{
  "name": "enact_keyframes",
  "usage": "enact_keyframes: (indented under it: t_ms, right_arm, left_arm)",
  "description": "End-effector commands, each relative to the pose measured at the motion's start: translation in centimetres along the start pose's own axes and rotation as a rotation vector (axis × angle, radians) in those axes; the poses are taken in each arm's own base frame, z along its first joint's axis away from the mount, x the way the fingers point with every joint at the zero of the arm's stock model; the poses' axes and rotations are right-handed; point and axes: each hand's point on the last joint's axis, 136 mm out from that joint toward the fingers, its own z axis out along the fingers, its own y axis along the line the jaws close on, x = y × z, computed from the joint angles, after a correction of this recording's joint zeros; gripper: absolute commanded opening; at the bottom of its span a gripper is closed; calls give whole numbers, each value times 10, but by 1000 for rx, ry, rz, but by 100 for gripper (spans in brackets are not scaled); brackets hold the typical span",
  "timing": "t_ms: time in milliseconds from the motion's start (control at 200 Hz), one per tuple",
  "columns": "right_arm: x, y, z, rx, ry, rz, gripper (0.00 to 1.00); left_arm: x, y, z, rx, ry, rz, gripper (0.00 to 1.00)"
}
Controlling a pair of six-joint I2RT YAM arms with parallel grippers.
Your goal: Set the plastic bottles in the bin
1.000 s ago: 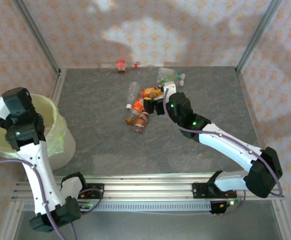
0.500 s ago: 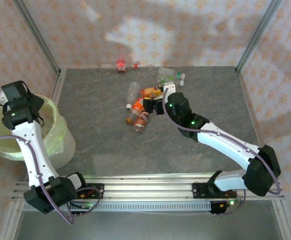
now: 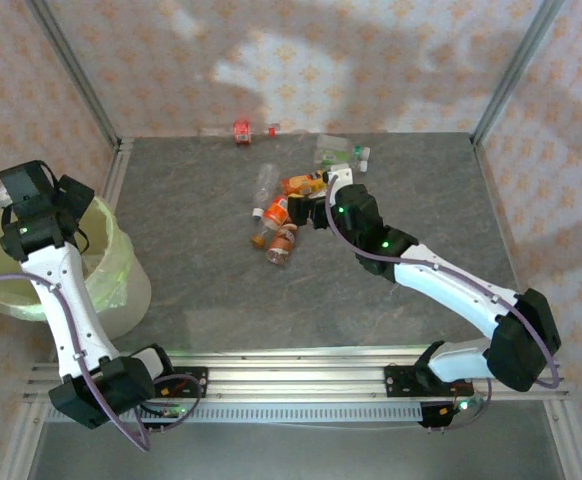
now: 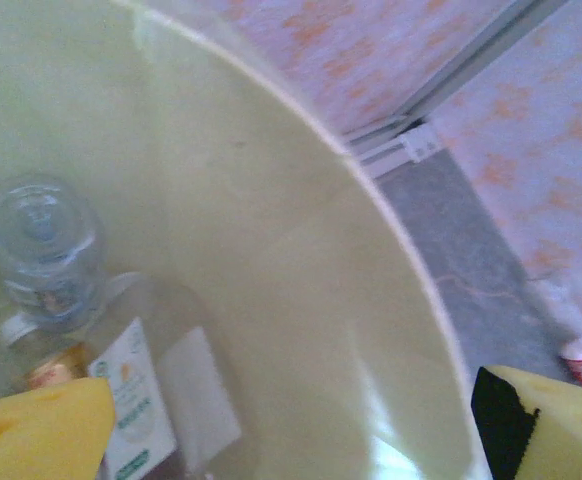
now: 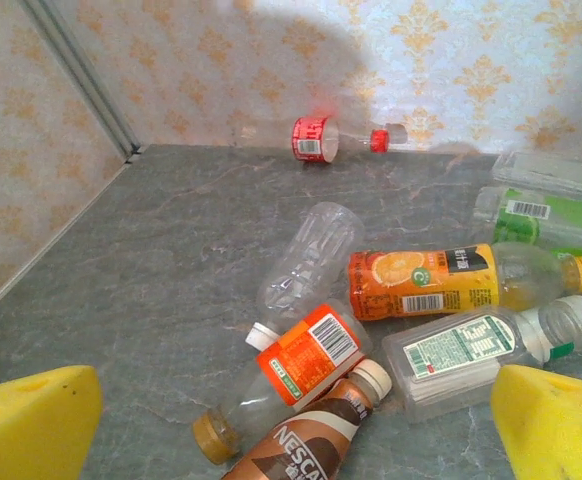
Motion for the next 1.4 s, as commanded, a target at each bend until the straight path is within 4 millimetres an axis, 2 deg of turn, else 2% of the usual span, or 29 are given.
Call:
enact_keyframes:
  t_ms: [0,140,230,460,590,846,941,1081,1216,1301,1326,1341,1396]
  right_arm:
    - [-14,-12,-1,55,-26,63,100]
    - [-12,-31,0,114,-31,136,100]
    - [-10,-46,-2,164,-38,182,100]
    - [-6,-81,-13,302,-56,236,100]
    - [-6,-95,-18,350,-67,257,100]
    - [-16,-123,-32,445,-107,324,99]
    - [-15,-138,-39,491,-116,370,99]
    - [-12,-149,-41,507,-100,403,99]
    - [-7,-152,-43,518,-82,402,99]
    - [-5,-152,-46,523,-72,397,99]
    - [-4,-152,-46,525,-68,394,100]
    - [-4,-153,-47,526,-68,392,100]
    - [-3,-153,-49,532,-63,388,100]
  left_arm:
    - [-8,-25,-30,142,-17,-42,94]
    - [-8,-48,-55,224,-52,-12,97]
    - [-1,-73,-67,299,-45,34,99]
    - [26,-122,-76,380,-6,144,99]
    - [57,-159,-78,447,54,225,100]
    - [136,-231,-89,555,158,486,100]
    - [169,-249,-79,575,223,554,100]
    - [222,-273,-50,584,354,613,100]
    - [265,-288,-12,544,438,737,100]
    - [286,-295,12,515,468,825,100]
    - [286,-297,15,507,465,844,100]
    - [297,-296,27,482,483,867,100]
    - [310,-299,41,472,505,925,100]
